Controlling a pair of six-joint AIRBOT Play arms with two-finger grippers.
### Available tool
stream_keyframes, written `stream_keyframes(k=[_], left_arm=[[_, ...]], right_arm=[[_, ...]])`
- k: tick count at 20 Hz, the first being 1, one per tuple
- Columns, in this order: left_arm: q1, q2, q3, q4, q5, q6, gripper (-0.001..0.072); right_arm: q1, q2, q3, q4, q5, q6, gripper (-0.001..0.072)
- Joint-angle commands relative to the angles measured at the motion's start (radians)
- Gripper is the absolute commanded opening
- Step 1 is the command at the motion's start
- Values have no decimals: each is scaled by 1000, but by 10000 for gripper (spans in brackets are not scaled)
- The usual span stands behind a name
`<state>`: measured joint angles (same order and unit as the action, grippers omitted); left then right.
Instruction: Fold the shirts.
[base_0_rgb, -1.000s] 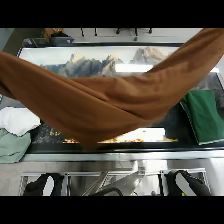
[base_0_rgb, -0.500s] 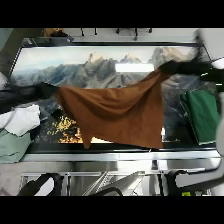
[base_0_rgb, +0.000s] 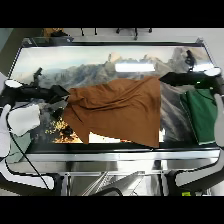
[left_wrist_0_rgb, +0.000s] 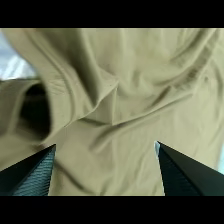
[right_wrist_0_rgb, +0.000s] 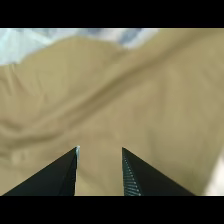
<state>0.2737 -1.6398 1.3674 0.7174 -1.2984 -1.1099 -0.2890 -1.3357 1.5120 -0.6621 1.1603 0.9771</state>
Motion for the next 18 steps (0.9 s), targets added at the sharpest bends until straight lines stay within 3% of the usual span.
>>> stream_keyframes(k=[1, 3, 9, 10, 11, 12, 18], left_arm=[[114, -10, 66, 95, -126, 2, 700], [140, -23, 52, 182, -147, 4, 699], [90, -188, 24, 174, -147, 57, 699], [72, -222, 39, 173, -158, 60, 656], [51, -256, 60, 174, -166, 71, 517], [33, -284, 81, 175, -171, 74, 453], [-7, -376, 190, 181, -272, 56, 455]], right_arm=[[-82, 147, -122, -91, 185, 70, 325], [-112, 264, -299, -107, 198, 79, 325], [-185, 526, -702, -151, 149, 98, 325], [-188, 547, -736, -151, 149, 98, 325], [-188, 560, -767, -151, 150, 98, 325], [-188, 565, -787, -151, 150, 98, 325], [-188, 563, -800, -152, 150, 97, 325]])
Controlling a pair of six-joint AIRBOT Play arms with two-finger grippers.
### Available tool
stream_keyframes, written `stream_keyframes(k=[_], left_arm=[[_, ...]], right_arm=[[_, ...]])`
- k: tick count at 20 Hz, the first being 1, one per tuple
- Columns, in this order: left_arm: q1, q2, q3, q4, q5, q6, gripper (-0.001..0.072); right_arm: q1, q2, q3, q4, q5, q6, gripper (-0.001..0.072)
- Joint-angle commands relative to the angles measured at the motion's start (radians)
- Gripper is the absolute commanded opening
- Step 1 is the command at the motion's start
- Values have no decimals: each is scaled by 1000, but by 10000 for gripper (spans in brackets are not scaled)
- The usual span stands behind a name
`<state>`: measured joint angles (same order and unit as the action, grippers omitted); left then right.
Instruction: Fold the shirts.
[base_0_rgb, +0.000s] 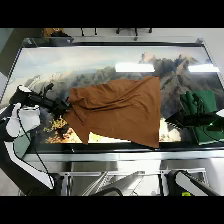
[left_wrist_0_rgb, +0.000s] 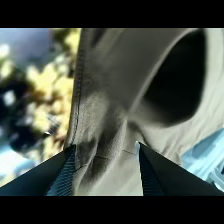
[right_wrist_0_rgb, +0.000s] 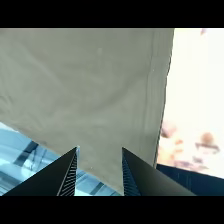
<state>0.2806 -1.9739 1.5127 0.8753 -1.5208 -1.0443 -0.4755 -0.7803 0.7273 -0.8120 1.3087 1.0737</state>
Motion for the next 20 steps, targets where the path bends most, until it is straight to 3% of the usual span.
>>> stream_keyframes(k=[1, 6, 15, 20], left_arm=[[-11, -41, 62, 24, -79, -12, 454], [51, -41, 199, 24, -180, -58, 455], [79, -86, 208, 24, -140, -63, 455], [35, -142, 201, 23, -197, -83, 455]], right_arm=[[-2, 7, -16, -8, 2, 0, 325], [-1, 7, -16, -25, 1, 1, 325], [-1, 7, -16, -23, 1, 1, 325], [-1, 7, -16, -23, 1, 1, 326]])
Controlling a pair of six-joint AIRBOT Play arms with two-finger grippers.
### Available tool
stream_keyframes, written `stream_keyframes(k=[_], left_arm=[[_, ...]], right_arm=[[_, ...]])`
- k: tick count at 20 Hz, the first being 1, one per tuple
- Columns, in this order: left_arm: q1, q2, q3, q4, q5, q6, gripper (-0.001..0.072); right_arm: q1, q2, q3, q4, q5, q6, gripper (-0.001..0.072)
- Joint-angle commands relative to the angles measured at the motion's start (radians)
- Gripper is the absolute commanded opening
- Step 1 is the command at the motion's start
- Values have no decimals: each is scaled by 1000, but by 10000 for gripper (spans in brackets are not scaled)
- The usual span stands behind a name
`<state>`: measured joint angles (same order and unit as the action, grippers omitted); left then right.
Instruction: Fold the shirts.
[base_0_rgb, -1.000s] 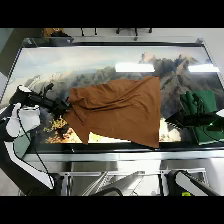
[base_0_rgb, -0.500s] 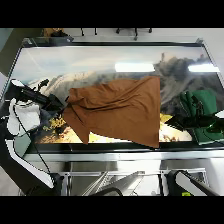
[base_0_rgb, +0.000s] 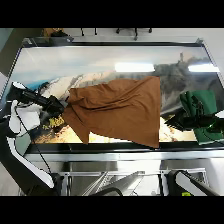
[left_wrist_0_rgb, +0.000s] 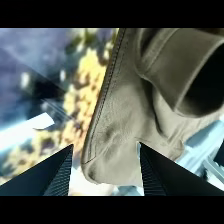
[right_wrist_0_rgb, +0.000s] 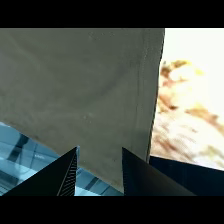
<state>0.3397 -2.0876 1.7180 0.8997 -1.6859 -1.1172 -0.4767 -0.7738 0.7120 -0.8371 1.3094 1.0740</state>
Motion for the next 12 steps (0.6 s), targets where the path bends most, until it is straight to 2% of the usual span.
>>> stream_keyframes(k=[1, 5, 6, 7, 8, 10, 11, 12], left_arm=[[-42, -27, -26, -2, -31, -9, 455], [-89, -27, -72, -2, -32, -6, 434], [-93, -23, -72, -4, -32, -6, 130], [-93, -14, -72, -6, -30, 1, 14], [-93, -4, -72, -9, -27, 2, 14], [-84, 15, -72, -8, -13, 2, 14], [-83, 21, -72, -8, -16, 1, 14], [-83, 24, -72, -9, -24, -1, 14]], right_arm=[[0, 1, -1, 2, 0, 1, 326], [0, 1, -1, -12, 8, 0, 326], [0, 1, -2, -37, 8, 3, 327], [0, 0, -7, -68, 8, 26, 393], [0, 0, -16, -104, 8, 64, 536], [0, 0, -55, -128, 8, 86, 532], [0, 0, -81, -128, 8, 87, 491], [2, 0, -111, -126, 8, 87, 488]])
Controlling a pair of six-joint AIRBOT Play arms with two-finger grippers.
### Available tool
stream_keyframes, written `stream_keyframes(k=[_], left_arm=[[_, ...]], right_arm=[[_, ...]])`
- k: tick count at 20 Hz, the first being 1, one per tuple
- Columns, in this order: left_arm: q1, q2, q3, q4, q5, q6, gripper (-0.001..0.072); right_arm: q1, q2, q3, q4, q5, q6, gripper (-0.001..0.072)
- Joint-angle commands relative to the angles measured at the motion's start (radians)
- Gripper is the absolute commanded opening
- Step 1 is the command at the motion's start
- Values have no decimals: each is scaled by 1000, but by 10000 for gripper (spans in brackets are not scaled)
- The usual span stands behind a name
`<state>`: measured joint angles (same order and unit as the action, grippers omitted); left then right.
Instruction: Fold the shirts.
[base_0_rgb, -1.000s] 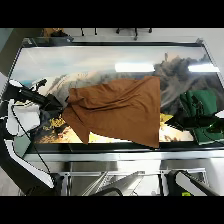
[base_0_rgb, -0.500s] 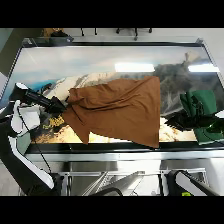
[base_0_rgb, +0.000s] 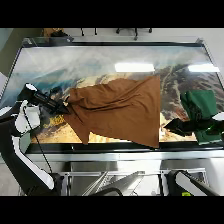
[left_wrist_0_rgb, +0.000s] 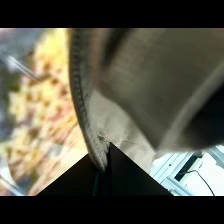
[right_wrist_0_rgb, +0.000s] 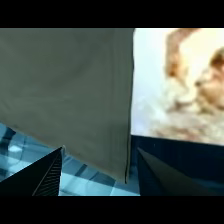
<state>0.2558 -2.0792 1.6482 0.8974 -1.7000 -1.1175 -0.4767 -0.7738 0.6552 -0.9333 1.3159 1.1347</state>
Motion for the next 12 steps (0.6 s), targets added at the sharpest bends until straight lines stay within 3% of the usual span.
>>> stream_keyframes(k=[1, 12], left_arm=[[1, 18, -2, -6, -21, -3, 14], [-8, 87, -2, -9, 51, -10, 14]], right_arm=[[6, 0, -84, -24, -1, 33, 488], [137, -65, -229, 0, -189, 54, 477]])
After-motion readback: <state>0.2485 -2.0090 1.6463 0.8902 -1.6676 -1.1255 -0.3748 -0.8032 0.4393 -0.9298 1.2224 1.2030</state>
